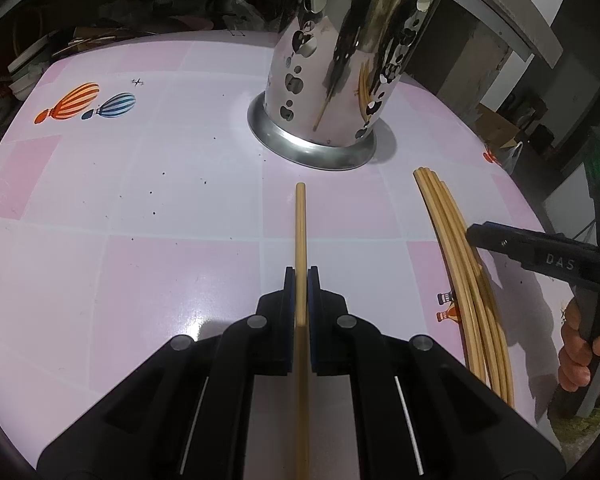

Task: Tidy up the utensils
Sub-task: 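Hold the chopstick in the left tool while the right tool approaches the chopsticks, then close the right tool on a single wooden chopstick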

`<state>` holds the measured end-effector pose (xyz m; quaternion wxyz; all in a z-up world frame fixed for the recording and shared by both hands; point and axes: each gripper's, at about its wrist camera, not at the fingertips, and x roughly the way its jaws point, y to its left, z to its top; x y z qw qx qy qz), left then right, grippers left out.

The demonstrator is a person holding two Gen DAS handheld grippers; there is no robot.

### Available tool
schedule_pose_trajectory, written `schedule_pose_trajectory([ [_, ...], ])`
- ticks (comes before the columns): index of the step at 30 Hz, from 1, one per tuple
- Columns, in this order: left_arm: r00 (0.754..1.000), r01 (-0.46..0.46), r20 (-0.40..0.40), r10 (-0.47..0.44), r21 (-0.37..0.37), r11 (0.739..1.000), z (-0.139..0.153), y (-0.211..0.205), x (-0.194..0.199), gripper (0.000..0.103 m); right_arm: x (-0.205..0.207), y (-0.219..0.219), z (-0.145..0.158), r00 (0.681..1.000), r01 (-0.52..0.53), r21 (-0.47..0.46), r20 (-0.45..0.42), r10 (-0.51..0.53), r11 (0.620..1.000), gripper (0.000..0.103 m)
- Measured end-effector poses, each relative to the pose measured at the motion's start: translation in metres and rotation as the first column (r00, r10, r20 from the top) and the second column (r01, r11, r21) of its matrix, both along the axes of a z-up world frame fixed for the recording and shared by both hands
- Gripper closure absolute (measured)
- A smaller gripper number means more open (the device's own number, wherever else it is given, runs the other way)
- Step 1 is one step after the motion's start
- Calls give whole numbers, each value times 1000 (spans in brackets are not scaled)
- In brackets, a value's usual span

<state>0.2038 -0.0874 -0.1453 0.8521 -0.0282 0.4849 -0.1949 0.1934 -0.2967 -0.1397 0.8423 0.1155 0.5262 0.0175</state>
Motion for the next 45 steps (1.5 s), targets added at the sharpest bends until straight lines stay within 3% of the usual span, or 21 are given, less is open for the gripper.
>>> schedule_pose_trajectory([
  [10, 1000, -6, -5, 6, -11, 1000, 0, 3, 0, 98, 13, 8, -1, 999, -32, 20, -20, 32, 999, 73],
  [13, 1000, -11, -6, 11, -10, 1000, 1, 4, -1, 98, 16, 16, -1, 999, -52, -13, -17, 52, 999, 73],
  [14, 1000, -12, -6, 12, -10, 1000, 1, 4, -2, 98, 16, 18, -1, 998, -58, -29, -18, 57, 998, 79],
  [15, 1000, -12, -6, 12, -9, 1000, 1, 4, -2, 98, 16, 18, -1, 998, -60, -39, -22, 59, 997, 91],
  [16, 1000, -11, -6, 11, -8, 1000, 1, 4, -2, 98, 17, 17, -2, 998, -58, -37, -27, 57, 998, 94],
  [21, 1000, -7, -8, 7, 2, 1000, 2, 2, 0, 98, 9, 1, -1, 999, -23, 22, -34, 24, 999, 97],
  [29, 1000, -14, -12, 14, 10, 1000, 1, 0, 1, 98, 1, -4, 6, 999, -48, 18, -14, 48, 999, 94],
  [31, 1000, -16, -12, 16, 11, 1000, 1, 0, 2, 98, 4, -5, 5, 998, -55, 14, -16, 55, 998, 88],
  [33, 1000, -16, -11, 16, 15, 1000, 1, -1, 2, 98, 9, -3, 5, 998, -61, -5, -15, 61, 998, 76],
  [40, 1000, -12, -10, 12, 19, 1000, 1, 0, 2, 98, 19, 13, -2, 994, -113, -106, -21, 112, 988, 76],
  [43, 1000, -12, -10, 12, 19, 1000, 1, 0, 2, 98, 20, 18, -2, 992, -124, -161, -17, 123, 979, 85],
  [45, 1000, -9, -11, 9, 20, 1000, 1, 0, 3, 98, 22, 16, -2, 992, -124, -136, -20, 122, 983, 95],
])
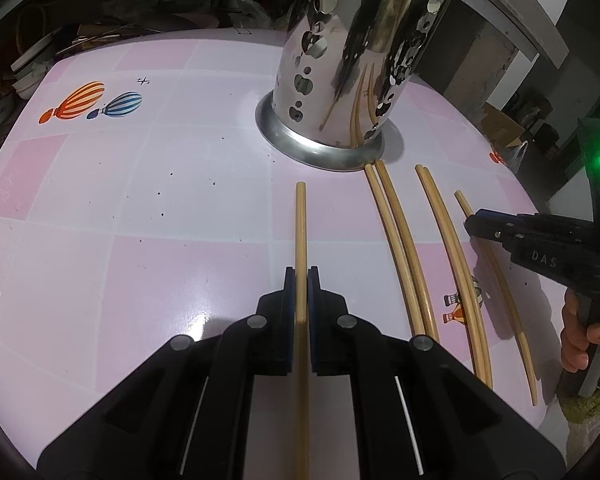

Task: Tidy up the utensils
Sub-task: 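Close the right tool on a single wooden chopstick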

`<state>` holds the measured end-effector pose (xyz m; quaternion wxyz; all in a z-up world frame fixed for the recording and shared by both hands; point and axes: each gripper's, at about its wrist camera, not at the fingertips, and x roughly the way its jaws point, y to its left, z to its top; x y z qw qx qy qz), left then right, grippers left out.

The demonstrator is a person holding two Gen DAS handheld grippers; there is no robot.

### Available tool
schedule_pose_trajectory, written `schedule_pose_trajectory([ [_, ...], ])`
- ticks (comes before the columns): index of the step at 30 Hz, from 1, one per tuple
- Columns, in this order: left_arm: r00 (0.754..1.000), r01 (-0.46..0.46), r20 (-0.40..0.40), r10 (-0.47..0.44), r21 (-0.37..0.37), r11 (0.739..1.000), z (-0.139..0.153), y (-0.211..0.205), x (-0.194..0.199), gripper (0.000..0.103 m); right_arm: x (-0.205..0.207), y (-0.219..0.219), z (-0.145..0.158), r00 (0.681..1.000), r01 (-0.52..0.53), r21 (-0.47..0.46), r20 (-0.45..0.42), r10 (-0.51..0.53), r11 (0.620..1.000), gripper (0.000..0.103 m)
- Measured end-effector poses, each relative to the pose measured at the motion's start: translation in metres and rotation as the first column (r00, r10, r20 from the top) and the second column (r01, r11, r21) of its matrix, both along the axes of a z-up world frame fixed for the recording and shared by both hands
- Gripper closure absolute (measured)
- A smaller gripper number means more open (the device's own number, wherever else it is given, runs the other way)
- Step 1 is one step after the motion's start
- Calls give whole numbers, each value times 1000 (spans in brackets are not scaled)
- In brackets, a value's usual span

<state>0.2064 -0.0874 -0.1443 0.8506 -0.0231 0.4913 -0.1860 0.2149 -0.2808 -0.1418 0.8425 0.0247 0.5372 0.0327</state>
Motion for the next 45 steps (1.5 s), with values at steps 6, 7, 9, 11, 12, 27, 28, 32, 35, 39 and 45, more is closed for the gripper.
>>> schedule_pose_trajectory([
  [6, 1000, 11, -21, -11, 3, 1000, -1, 0, 3, 97, 3, -10, -1, 1000, 28, 64, -9, -28, 998, 97],
  [7, 999, 15, -28, -15, 7, 1000, -1, 0, 4, 97, 3, -12, -1, 999, 31, 78, -12, -30, 996, 97],
  [9, 999, 18, -44, -18, 13, 1000, 1, 0, 7, 92, 4, -15, -2, 999, 33, 101, -16, -32, 994, 97],
  [11, 998, 23, -54, -22, 15, 1000, 4, 0, 10, 85, 6, -18, -2, 999, 37, 123, -23, -34, 992, 97],
  [12, 998, 28, -57, -28, 15, 999, 6, 0, 11, 84, 7, -20, -3, 999, 36, 128, -24, -33, 991, 97],
  [27, 990, 124, -82, -112, 156, 980, 13, -37, 57, 82, 9, -21, -2, 999, 35, 159, -37, -29, 987, 97],
  [28, 990, 126, -83, -114, 167, 978, 12, -39, 58, 82, 9, -21, -2, 999, 33, 158, -38, -28, 987, 97],
  [32, 987, 144, -99, -126, 204, 968, 7, -47, 60, 82, 10, -21, -1, 999, 28, 157, -43, -22, 987, 97],
  [35, 987, 151, -86, -134, 236, 960, 7, -53, 60, 82, 11, -20, -1, 999, 22, 150, -48, -15, 989, 97],
  [39, 987, 160, -74, -145, 272, 949, 6, -62, 59, 82, 12, -17, -1, 999, 9, 131, -49, -3, 991, 96],
  [45, 987, 162, -63, -150, 279, 947, 7, -69, 58, 87, 18, -11, 0, 999, -9, 82, -44, 12, 997, 96],
])
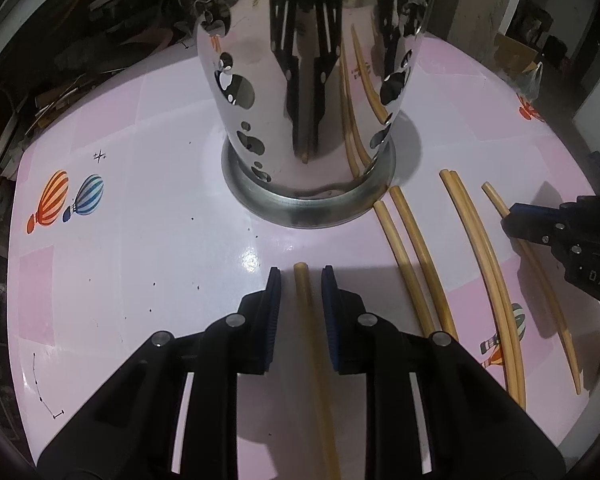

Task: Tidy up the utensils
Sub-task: 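Close the right tool on a single wooden chopstick, then lift the chopstick with the right tool while the left tool lifts its chopstick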

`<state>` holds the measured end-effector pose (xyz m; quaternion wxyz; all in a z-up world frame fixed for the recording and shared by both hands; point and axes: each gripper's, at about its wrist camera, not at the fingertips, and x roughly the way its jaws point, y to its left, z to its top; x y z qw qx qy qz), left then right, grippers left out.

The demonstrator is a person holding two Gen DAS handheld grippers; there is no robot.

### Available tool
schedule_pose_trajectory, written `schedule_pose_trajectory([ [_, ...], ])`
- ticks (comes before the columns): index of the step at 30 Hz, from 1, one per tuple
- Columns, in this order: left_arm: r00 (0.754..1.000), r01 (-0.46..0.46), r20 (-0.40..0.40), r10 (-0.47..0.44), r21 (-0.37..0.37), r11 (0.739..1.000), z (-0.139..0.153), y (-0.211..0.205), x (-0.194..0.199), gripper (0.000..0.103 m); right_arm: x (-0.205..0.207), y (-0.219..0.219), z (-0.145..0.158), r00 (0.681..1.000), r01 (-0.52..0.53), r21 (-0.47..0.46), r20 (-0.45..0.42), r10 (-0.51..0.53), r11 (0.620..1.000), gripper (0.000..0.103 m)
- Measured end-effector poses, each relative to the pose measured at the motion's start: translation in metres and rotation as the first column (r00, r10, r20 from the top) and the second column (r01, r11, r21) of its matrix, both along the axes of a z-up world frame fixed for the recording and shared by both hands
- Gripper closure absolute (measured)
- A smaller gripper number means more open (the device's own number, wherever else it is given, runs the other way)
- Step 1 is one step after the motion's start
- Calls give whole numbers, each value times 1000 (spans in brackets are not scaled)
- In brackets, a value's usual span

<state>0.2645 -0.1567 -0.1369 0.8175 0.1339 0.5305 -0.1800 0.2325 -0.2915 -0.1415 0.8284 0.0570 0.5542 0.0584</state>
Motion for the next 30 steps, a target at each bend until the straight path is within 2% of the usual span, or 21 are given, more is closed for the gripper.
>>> schedule_pose_trajectory([
  [5, 1000, 5, 9, -4, -6, 1000, -1, 0, -2, 96, 4, 5, 1, 1000, -7, -38, 5, 8, 999, 95],
  [11, 1000, 2, 10, -2, -39, 999, -1, 5, -2, 97, 7, 6, 3, 1000, -16, -45, -16, 15, 999, 94],
  [14, 1000, 3, 9, -3, -48, 999, -1, 7, -3, 97, 12, 8, 4, 999, -31, -20, -31, 30, 999, 83],
  [16, 1000, 1, 7, -1, -53, 999, -1, 8, -3, 97, 12, 11, 4, 999, -39, -43, -28, 38, 998, 78],
  [25, 1000, -5, -12, 4, -87, 996, -2, 20, 6, 97, 12, 10, 4, 999, -32, -68, -24, 31, 997, 80],
  [30, 1000, -10, -7, 10, -108, 994, 3, 27, 8, 97, 16, 7, 2, 1000, -20, -86, -17, 18, 996, 89],
])
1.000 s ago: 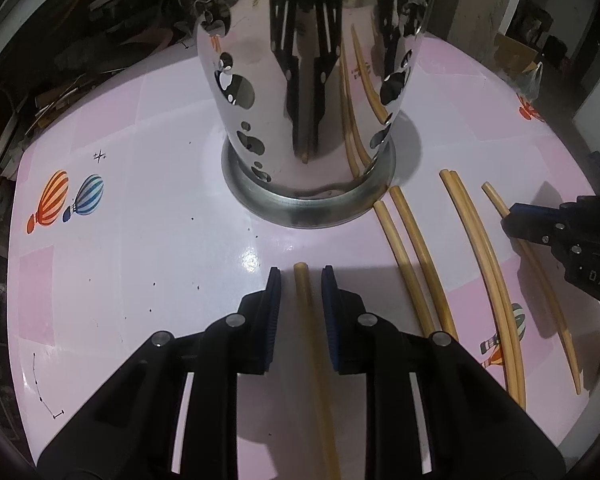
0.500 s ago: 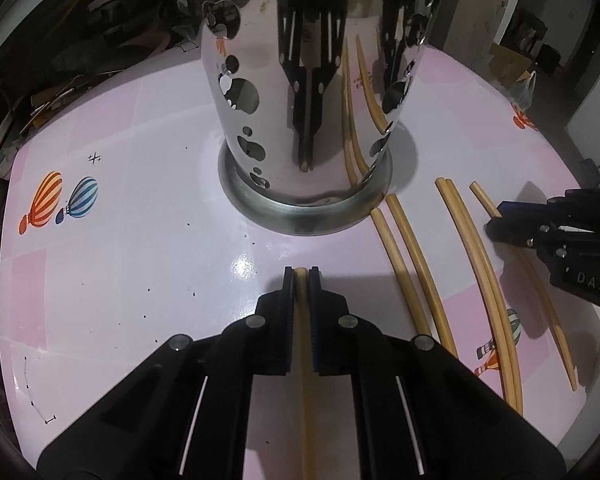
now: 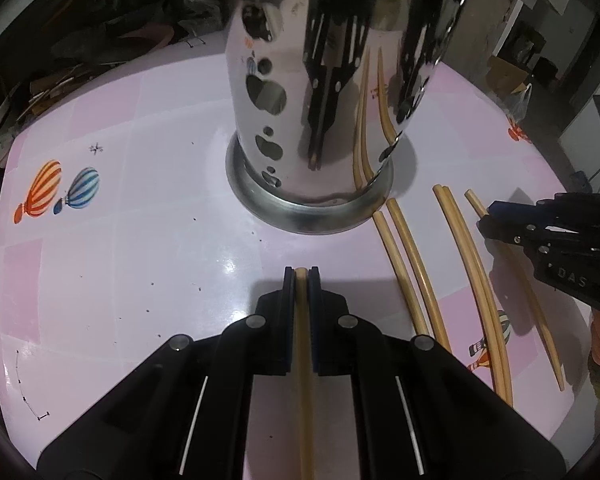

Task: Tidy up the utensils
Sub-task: 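Lift the chopstick with the right tool while the left tool lifts its chopstick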

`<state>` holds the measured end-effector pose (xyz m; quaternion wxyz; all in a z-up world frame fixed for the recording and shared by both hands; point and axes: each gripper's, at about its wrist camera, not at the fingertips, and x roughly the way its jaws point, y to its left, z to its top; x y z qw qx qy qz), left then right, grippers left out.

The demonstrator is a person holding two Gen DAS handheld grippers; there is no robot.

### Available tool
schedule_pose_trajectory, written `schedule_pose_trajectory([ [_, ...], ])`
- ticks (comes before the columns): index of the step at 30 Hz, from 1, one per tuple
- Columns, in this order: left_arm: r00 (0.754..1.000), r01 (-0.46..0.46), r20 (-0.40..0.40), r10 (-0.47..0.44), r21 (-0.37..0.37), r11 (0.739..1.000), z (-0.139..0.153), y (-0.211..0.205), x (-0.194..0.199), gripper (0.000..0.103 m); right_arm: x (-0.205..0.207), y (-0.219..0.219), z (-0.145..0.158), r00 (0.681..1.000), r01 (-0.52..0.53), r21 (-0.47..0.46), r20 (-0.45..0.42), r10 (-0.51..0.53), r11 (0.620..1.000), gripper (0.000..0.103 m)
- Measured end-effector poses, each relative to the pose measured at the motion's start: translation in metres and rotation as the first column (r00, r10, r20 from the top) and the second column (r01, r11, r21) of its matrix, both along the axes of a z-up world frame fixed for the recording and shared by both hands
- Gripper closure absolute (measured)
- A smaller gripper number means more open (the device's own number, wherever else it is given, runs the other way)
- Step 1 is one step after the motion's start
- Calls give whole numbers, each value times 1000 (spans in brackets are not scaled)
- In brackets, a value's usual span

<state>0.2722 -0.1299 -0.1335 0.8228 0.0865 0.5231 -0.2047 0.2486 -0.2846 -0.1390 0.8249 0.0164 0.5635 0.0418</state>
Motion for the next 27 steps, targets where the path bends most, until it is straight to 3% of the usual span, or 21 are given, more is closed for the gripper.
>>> schedule_pose_trajectory([
  [3, 1000, -5, 11, 6, -17, 1000, 6, 8, 0, 97, 3, -3, -1, 1000, 3, 1, 1, -3, 1000, 96],
  [10, 999, -22, 38, 25, -78, 997, 28, 25, -4, 97, 4, -17, 6, 999, 39, 96, 13, -40, 995, 97],
  [20, 993, -30, 105, 55, -223, 974, 76, 48, -14, 97, -8, -24, 59, 988, 49, 124, 136, -66, 991, 97],
  [27, 984, -21, 165, 70, -280, 960, 109, 63, -24, 97, -20, -24, 94, 973, 34, 125, 222, -62, 992, 97],
])
